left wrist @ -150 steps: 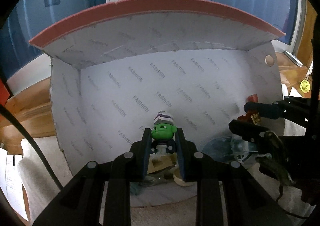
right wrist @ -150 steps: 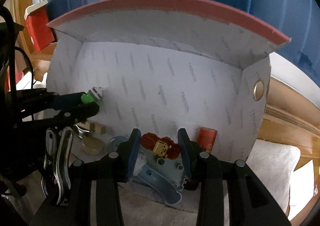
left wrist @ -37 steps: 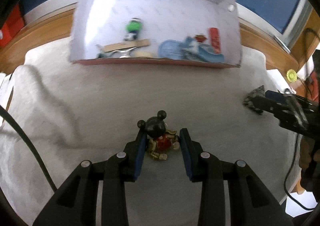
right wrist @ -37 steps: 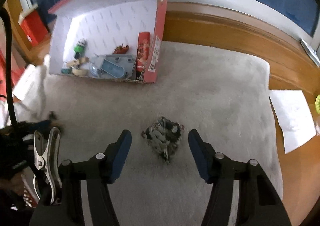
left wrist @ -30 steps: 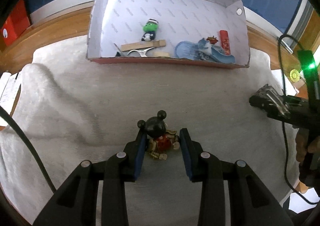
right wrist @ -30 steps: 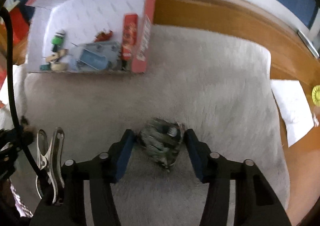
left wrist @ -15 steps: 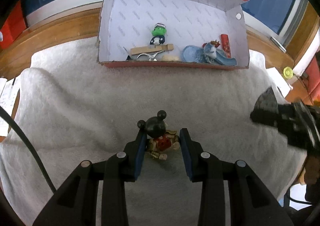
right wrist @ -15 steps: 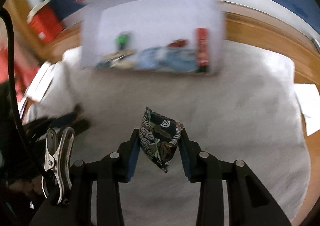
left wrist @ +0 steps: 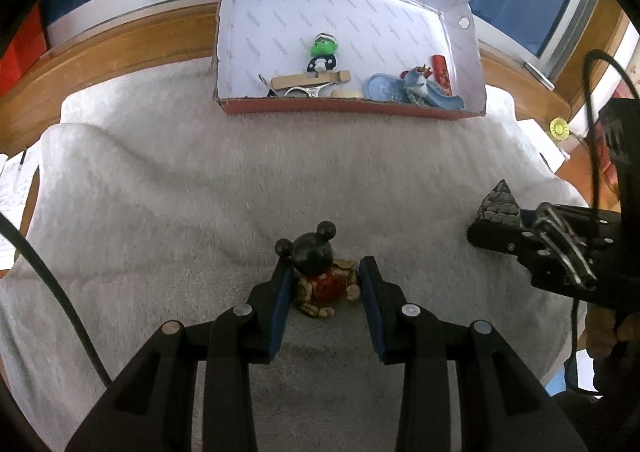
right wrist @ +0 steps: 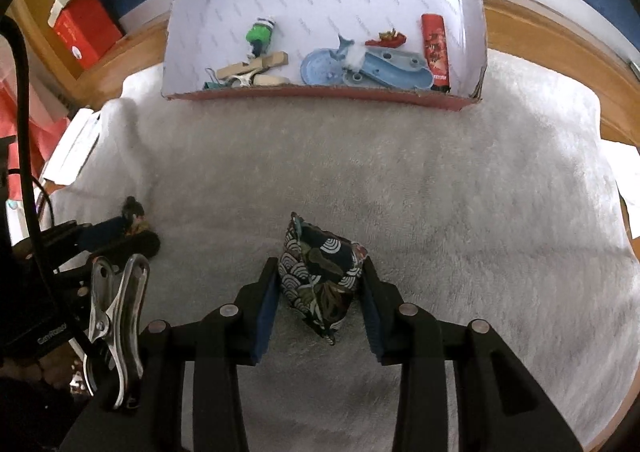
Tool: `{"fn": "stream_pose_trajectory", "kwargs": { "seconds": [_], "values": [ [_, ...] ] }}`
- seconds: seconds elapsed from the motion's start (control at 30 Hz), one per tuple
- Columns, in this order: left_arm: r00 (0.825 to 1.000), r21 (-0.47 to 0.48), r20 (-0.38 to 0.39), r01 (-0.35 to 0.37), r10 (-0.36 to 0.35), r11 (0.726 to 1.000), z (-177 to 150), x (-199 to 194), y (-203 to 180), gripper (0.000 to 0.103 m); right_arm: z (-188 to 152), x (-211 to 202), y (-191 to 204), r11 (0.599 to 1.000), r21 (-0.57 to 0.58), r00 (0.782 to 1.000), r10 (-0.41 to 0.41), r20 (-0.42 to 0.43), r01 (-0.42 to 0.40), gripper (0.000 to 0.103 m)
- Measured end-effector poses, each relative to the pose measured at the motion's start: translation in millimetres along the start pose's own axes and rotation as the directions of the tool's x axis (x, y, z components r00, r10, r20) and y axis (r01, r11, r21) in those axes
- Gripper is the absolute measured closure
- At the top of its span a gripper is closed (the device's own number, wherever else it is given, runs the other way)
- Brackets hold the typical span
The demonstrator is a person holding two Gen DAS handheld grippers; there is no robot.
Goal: Organize objects
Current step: 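Carry the Mickey figure and patterned pouch into the box with both tools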
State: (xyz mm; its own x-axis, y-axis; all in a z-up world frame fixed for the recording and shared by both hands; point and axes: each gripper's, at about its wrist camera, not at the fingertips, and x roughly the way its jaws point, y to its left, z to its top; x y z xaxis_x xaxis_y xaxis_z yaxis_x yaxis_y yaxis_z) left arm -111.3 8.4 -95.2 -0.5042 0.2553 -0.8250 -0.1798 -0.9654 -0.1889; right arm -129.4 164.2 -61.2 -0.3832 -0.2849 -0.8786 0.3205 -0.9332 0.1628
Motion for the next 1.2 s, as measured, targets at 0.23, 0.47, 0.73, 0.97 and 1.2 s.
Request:
{"fn": "stream_pose_trajectory", "kwargs": {
  "seconds": [0.23,0.47,0.73,0.97,1.2],
  "values": [
    [0.998,0.033,0.069,0.008,-0.01,0.999,16.8,-23.0,-4.7,0.07,14.4,-45.5,8.2,0.999,-0.029,0.992,-0.012,0.124,0.016,0.065],
    [0.99,0.052,0.141,-0.017,0.01,0.999,47.3,-52.5,-8.2,0.07,44.5,-90.8,12.2,0.998,-0.042,0.969,-0.03,0.247,0.042,0.065],
    [0.985,0.047,0.17,-0.025,0.017,0.999,67.3,-61.3,-9.6,0.07,64.1,-101.2,14.0,0.996,-0.068,0.958,-0.031,0.285,0.053,0.065],
    [0.989,0.03,0.148,-0.021,0.016,0.999,77.0,-45.7,-7.0,0.07,81.3,-80.7,2.4,0.996,-0.062,0.965,-0.038,0.258,0.056,0.065],
    [0.988,0.016,0.151,-0.012,0.009,1.0,98.0,-28.1,-3.9,0.07,103.8,-61.2,1.2,0.994,-0.09,0.968,-0.038,0.246,0.062,0.065]
  ]
}}
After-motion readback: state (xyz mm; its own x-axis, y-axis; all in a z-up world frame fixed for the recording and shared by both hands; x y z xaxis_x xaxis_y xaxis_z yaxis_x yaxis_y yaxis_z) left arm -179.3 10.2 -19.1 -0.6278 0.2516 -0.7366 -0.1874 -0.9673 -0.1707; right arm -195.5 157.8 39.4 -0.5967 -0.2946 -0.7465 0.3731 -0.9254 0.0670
